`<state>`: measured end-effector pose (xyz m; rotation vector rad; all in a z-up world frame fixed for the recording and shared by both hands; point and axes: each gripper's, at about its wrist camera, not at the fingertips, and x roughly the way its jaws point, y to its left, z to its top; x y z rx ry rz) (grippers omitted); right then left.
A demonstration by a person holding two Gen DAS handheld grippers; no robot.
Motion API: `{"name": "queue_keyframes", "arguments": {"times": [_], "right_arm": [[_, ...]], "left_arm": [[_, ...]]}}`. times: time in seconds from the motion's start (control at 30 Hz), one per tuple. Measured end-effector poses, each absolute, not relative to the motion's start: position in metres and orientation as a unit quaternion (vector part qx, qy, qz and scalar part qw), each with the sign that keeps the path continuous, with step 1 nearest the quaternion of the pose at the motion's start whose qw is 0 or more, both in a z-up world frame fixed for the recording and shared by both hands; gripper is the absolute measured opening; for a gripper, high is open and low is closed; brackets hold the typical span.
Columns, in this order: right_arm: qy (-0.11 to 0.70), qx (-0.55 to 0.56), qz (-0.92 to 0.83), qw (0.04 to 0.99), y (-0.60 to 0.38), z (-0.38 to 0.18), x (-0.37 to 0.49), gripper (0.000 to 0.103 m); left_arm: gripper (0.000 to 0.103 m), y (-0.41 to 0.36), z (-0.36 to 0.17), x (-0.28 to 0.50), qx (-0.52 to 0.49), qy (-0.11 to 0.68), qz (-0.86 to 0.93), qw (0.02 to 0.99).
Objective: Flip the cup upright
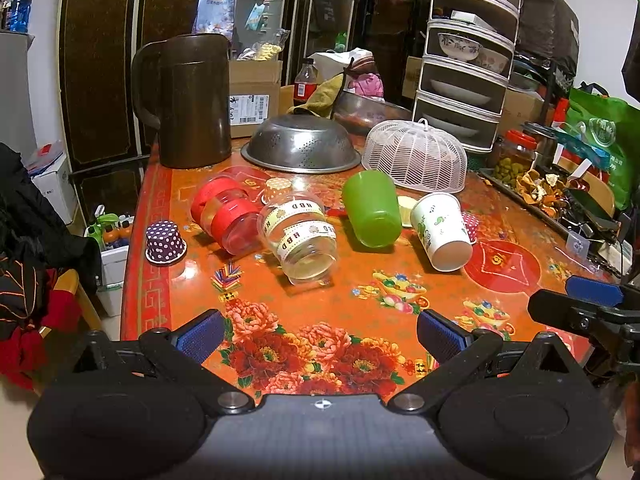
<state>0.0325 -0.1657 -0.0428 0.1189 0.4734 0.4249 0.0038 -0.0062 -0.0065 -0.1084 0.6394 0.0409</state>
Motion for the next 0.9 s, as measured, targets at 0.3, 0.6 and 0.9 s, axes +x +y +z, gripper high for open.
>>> {"name": "queue_keyframes", "arguments": {"times": [0.3,0.6,0.9], "right_arm": [[0.235,0.058,0.21,0.947,-0.1671,-0.0428,0.0342,0.102],[0.238,0.054,0.21,0.947,-0.1665,-0.0425,0.0357,0.102],[0.24,0.052,0.211,0.946,-0.1657,-0.0411,0.0371,0.102]], "left_arm": [[0.103,-0.0053,-0.0069,0.005,-0.05,0.316,0.024,0.947],[0.103,-0.0045,-0.008,0.0063,-0.051,0.317,0.024,0.947],[0.103,-0.0049,-0.0092,0.0072,-0.052,0.318,0.025,0.946]]}}
